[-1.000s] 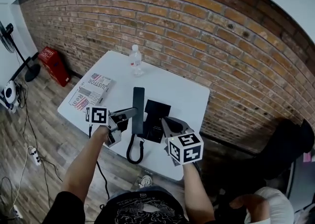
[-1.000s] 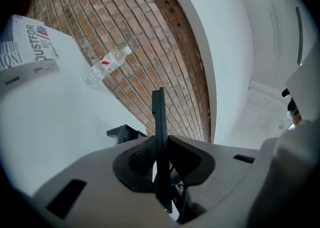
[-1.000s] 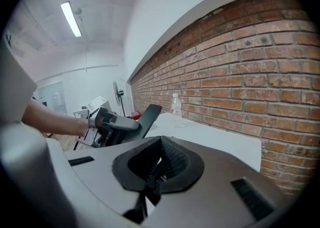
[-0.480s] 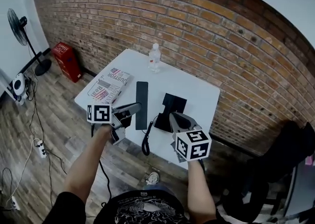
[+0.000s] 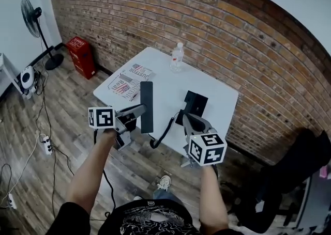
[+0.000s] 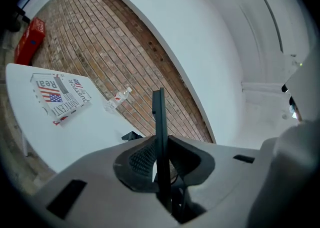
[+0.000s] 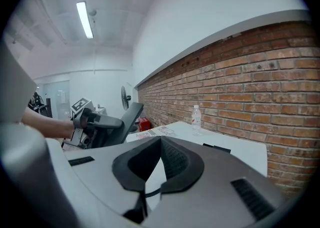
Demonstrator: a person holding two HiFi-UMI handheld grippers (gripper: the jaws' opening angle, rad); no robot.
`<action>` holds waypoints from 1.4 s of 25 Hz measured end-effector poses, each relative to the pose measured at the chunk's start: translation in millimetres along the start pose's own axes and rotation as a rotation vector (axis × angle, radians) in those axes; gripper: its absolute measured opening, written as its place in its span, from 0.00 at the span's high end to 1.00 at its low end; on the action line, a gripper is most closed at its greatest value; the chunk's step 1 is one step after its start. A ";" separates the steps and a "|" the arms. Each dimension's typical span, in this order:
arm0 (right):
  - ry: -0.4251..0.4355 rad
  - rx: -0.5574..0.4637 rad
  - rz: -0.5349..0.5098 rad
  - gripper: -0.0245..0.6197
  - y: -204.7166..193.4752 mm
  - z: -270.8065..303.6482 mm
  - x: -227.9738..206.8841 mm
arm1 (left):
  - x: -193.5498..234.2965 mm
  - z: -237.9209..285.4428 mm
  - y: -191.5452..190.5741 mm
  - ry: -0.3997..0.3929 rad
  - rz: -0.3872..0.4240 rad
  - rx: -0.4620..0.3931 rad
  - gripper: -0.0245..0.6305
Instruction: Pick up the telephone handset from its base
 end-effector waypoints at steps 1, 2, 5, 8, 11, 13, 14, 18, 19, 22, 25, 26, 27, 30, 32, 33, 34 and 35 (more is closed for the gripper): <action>0.005 -0.002 -0.005 0.96 -0.3 -2.3 6.9 | -2.4 -9.0 -1.5 0.008 0.001 -0.011 0.85; 0.010 -0.005 -0.010 0.96 -0.9 -4.4 13.9 | -4.7 -18.1 -2.8 0.017 0.004 -0.022 0.85; 0.025 -0.010 -0.023 0.96 -4.0 -9.7 33.3 | -12.5 -45.0 -5.5 0.042 0.021 -0.062 0.85; 0.039 -0.012 -0.031 0.96 -7.1 -14.0 47.2 | -20.7 -69.0 -7.4 0.077 0.038 -0.112 0.85; 0.055 -0.014 -0.035 0.96 -9.6 -16.8 57.4 | -28.1 -90.8 -10.3 0.130 0.067 -0.145 0.85; 0.062 -0.020 -0.040 0.96 -10.9 -17.7 65.0 | -32.5 -104.3 -12.3 0.157 0.085 -0.167 0.85; 0.065 -0.024 -0.043 0.96 -11.6 -16.6 67.0 | -33.5 -109.1 -13.4 0.170 0.092 -0.179 0.85; 0.074 -0.043 -0.056 0.96 -14.9 -11.2 70.9 | -36.1 -122.5 -20.0 0.244 0.139 -0.206 0.85; 0.072 -0.044 -0.062 0.96 -15.7 -14.5 78.6 | -39.8 -131.2 -22.2 0.257 0.153 -0.208 0.85; 0.059 -0.048 -0.067 0.96 -17.3 -25.9 101.4 | -51.9 -154.2 -27.0 0.265 0.160 -0.224 0.85; 0.049 -0.058 -0.064 0.96 -17.6 -28.7 105.9 | -53.9 -159.7 -31.0 0.276 0.161 -0.231 0.85; 0.047 -0.061 -0.065 0.96 -17.2 -29.0 105.7 | -53.8 -159.6 -32.0 0.279 0.163 -0.231 0.85; 0.046 -0.062 -0.066 0.96 -16.9 -29.2 105.5 | -53.8 -159.3 -32.9 0.282 0.166 -0.229 0.85; 0.044 -0.060 -0.070 0.96 -17.3 -30.5 107.0 | -55.4 -158.9 -34.4 0.287 0.176 -0.219 0.85; 0.043 -0.056 -0.074 0.96 -17.5 -32.0 108.4 | -56.2 -158.8 -34.9 0.287 0.178 -0.214 0.85; 0.042 -0.056 -0.075 0.96 -17.1 -32.7 108.7 | -56.5 -158.2 -34.9 0.283 0.177 -0.213 0.85; 0.040 -0.056 -0.075 0.96 -16.3 -33.3 108.7 | -57.0 -157.1 -34.6 0.276 0.175 -0.212 0.85; 0.038 -0.057 -0.076 0.96 -15.4 -33.7 108.3 | -57.7 -155.5 -34.1 0.268 0.174 -0.212 0.85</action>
Point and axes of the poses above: the fingertips, and each gripper's own axes: z forward along the fingers, x to its left, y out of its top, the point moved 8 cm from there along -z, backward along the fingers, and after that the axes turned 6 degrees about z, right-handed, at the moved point
